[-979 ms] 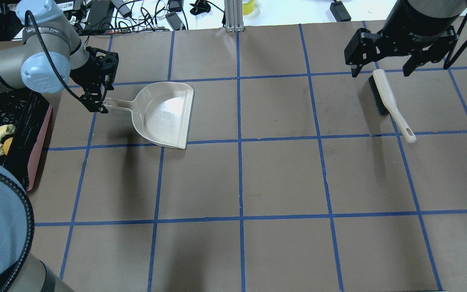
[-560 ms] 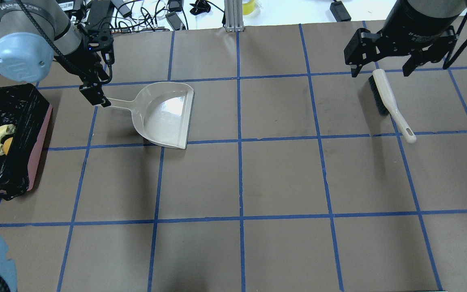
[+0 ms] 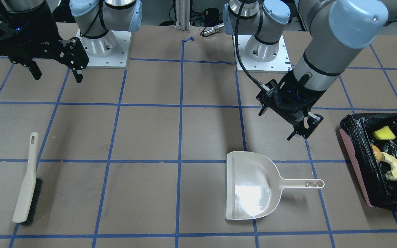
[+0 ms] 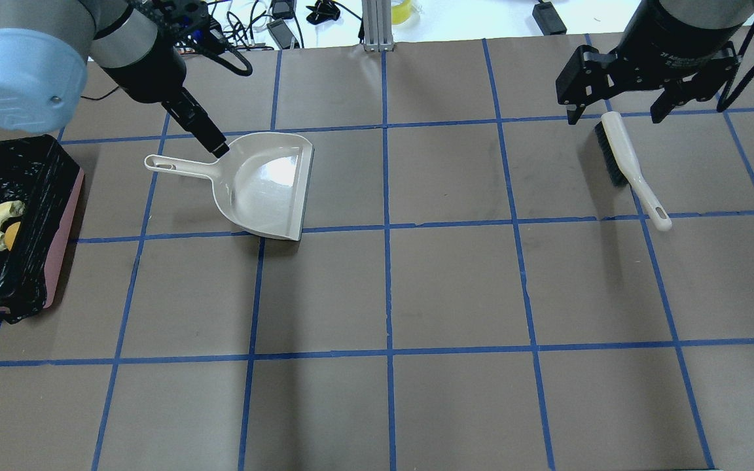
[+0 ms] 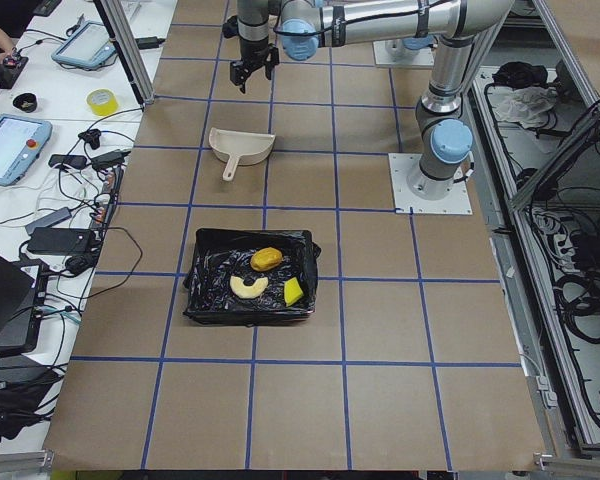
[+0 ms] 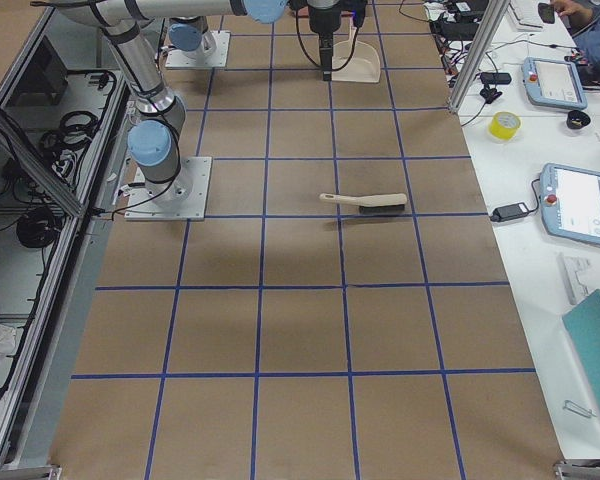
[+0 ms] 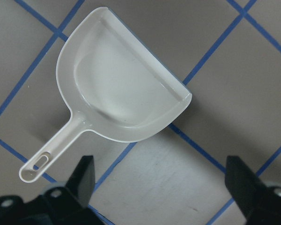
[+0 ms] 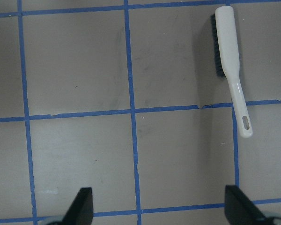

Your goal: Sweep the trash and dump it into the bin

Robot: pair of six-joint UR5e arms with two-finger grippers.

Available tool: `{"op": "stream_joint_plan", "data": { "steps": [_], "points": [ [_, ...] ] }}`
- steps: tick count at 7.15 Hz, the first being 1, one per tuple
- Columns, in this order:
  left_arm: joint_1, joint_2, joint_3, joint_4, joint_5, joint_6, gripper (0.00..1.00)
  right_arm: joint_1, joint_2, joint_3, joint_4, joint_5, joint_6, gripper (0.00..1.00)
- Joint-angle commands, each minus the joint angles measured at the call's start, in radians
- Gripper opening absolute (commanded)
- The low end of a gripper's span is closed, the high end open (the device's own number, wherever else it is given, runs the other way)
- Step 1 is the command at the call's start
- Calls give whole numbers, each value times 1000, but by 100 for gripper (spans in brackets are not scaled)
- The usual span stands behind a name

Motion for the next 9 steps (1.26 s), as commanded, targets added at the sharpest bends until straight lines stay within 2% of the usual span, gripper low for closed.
{"op": "stream_joint_plan", "data": {
  "steps": [1,4,9],
  "points": [
    [-5,78,1,-55,40,-300,100,0,0,-1,2,0,0,100],
    [-5,132,-18,-75,40,-663,100,0,0,1,2,0,0,100],
    [8,135,-41,-60,46,-678,100,0,0,-1,2,0,0,100]
  ]
}}
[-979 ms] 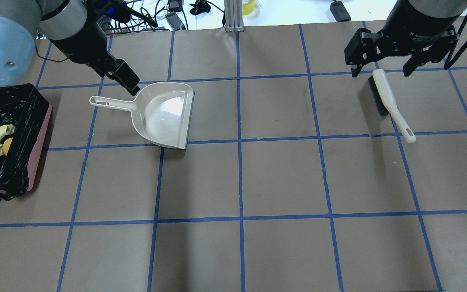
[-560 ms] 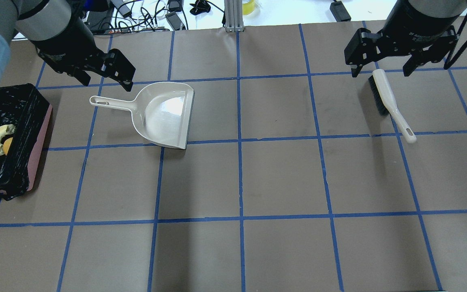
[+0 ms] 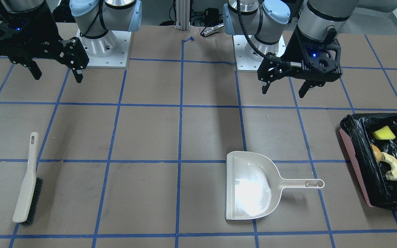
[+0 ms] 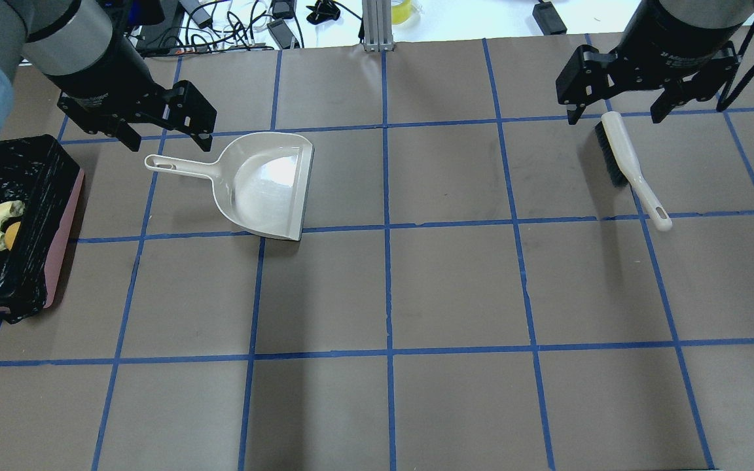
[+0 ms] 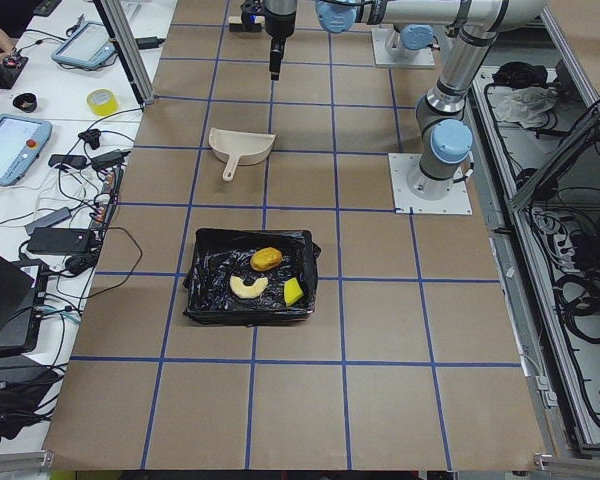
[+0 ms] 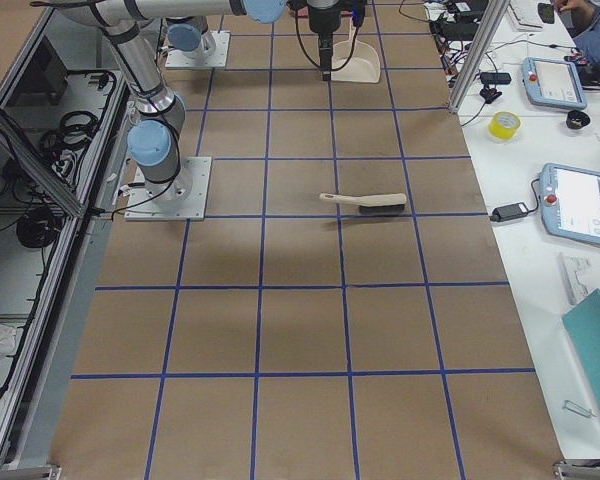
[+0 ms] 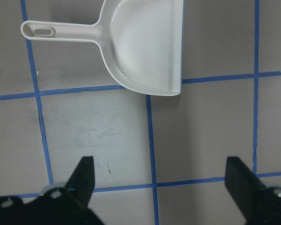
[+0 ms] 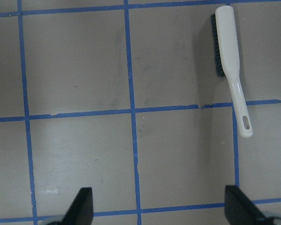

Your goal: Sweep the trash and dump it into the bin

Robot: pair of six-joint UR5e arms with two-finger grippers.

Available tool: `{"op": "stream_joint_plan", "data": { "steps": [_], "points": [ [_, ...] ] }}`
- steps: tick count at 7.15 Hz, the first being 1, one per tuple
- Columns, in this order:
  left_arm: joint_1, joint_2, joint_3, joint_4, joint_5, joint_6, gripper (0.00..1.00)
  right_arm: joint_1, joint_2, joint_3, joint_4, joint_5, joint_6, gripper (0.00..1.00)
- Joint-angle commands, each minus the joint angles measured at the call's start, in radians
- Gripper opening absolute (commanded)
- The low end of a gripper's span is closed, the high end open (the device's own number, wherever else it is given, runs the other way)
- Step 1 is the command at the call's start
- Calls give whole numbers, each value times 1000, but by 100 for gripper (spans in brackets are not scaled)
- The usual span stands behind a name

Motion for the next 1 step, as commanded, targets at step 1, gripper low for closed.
{"op": "stream_joint_plan", "data": {
  "steps": [1],
  "points": [
    [4,0,-4,18,-1,2,100,0,0,1,-1,0,1,100]
  ]
}}
